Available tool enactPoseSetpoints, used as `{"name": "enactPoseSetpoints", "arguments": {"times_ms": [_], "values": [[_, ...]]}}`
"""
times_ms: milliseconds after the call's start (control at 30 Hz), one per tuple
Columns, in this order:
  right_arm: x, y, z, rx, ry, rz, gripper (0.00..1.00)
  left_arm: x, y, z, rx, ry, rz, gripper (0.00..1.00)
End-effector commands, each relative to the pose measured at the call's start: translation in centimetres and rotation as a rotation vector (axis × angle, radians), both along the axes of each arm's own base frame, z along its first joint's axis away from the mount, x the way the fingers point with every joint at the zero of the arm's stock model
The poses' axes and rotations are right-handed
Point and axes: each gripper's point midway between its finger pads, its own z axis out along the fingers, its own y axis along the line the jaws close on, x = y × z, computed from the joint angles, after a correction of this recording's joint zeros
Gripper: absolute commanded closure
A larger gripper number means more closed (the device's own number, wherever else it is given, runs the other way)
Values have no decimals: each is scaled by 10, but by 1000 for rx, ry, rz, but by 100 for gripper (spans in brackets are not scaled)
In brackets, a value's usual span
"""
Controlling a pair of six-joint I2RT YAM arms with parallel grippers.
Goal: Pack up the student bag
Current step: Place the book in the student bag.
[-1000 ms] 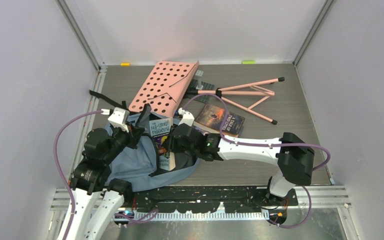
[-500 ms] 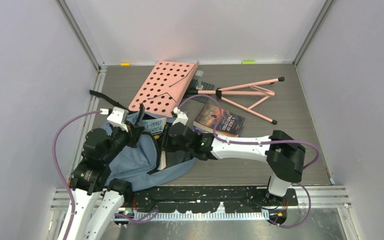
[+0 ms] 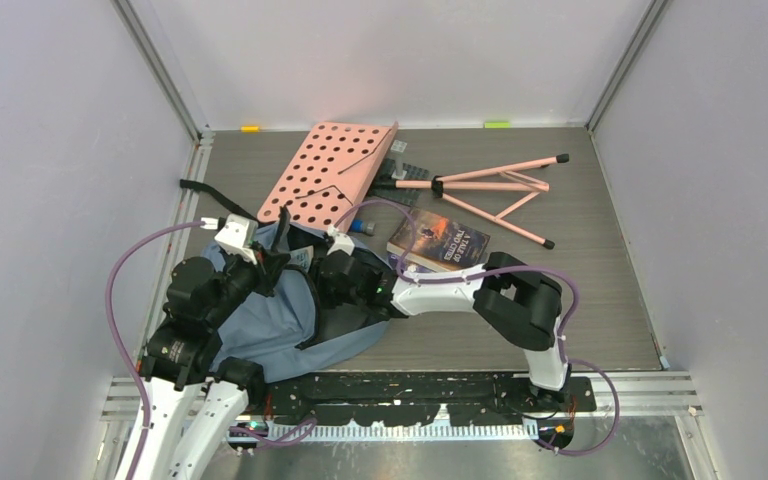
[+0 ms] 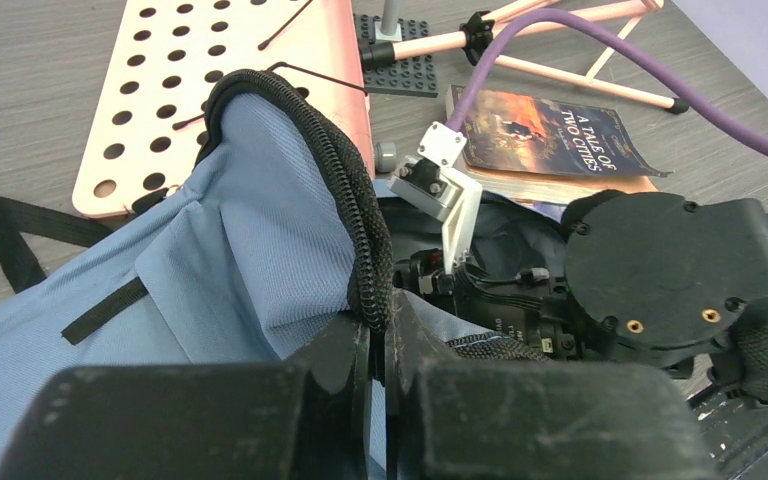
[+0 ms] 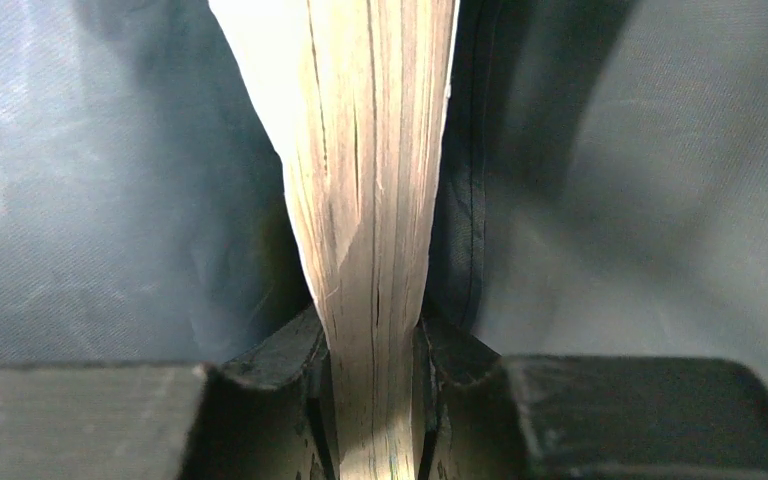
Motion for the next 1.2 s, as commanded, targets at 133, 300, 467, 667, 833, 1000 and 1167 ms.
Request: {"name": "enactPoseSetpoints", "arguments": {"times_ms": [133, 300, 467, 667, 833, 1000, 1167], "values": [[22, 3, 23, -16, -127, -24, 50, 3, -3, 29, -25, -117, -19, 100], [31, -22, 13, -140, -174, -78, 32, 4, -3, 28, -23, -114, -17, 100], [34, -38, 4, -226, -190, -96, 30, 4, -2, 28, -21, -112, -14, 100], [32, -40, -2, -233, -185, -93, 35, 5, -2, 27, -18, -109, -12, 100], [26, -27, -8, -203, -158, -51, 55, 5, -2, 26, -18, -105, -12, 100], [20, -8, -2, -148, -155, -2, 76, 6, -3, 26, -18, -104, -13, 100], [10, 19, 7, -95, -153, 47, 86, 6, -3, 25, -16, -101, -14, 100]]}}
